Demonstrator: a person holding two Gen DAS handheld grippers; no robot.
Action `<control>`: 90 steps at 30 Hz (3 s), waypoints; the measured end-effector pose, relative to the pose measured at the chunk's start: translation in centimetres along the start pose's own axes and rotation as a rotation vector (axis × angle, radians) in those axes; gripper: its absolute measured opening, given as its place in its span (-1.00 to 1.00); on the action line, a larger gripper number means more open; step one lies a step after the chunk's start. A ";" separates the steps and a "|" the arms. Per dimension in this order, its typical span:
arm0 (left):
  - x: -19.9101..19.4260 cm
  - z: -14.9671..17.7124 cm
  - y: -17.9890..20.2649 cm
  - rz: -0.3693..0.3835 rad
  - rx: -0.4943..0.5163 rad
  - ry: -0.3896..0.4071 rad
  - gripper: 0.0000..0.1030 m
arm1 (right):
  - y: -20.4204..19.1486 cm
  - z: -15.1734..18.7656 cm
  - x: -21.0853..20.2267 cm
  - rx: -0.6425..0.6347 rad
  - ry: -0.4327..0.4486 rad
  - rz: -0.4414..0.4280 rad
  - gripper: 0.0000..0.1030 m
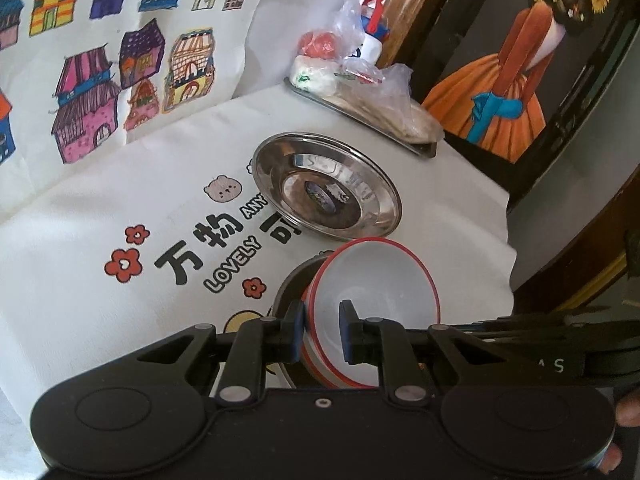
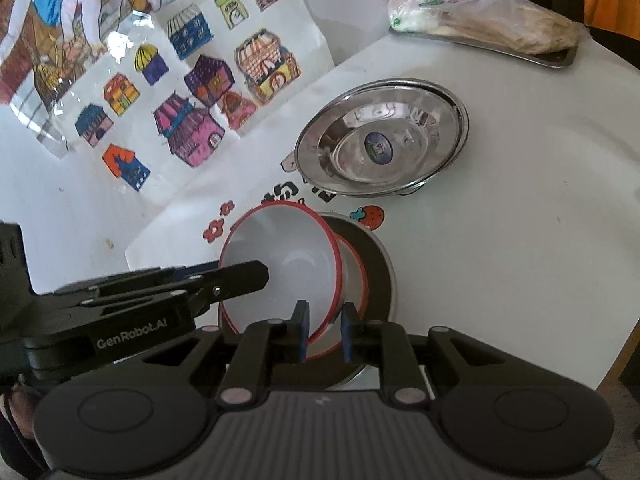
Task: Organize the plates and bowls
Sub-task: 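Lower the white bowl into the steel bowl and open both tools, then raise both tools off the bowls and reposition them around the steel bowl rim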
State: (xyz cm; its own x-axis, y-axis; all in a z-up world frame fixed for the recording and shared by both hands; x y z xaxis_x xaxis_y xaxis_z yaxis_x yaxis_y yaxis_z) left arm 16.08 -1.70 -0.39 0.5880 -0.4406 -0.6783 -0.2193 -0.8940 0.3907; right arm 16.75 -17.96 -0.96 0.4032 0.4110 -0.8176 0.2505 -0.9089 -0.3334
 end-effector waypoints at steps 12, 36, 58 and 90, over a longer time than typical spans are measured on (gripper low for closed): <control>0.9 -0.5 0.3 -0.036 0.071 -0.110 -0.65 | -1.2 -1.5 0.4 -0.068 -0.112 0.077 -0.62; 1.9 -1.3 0.3 -0.029 0.104 -0.215 -0.65 | -2.3 -1.6 0.8 -0.195 -0.183 0.156 -0.37; -1.6 -2.2 0.2 -0.005 0.094 -0.060 0.31 | -0.1 -2.1 -5.2 -0.139 0.130 0.071 0.50; -7.2 3.3 -1.6 -0.192 0.061 0.272 0.98 | 1.9 7.7 -8.6 -0.121 0.566 0.219 0.99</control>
State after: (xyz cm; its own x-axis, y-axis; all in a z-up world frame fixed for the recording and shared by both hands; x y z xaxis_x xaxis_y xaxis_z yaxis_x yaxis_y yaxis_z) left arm 9.65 2.66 1.85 0.8077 -0.2330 -0.5417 -0.1258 -0.9656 0.2278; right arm 7.02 -23.70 1.82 0.8526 0.2194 -0.4743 0.1937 -0.9756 -0.1031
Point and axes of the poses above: each gripper's, at about its wrist camera, not at the fingertips, and x roughly the way its jaws point, y to its right, z to its underside, the point moved 4 cm from there along x, roughly the way its jaws point, and after that the axes turned 5 degrees about z, right-handed, at the moved point
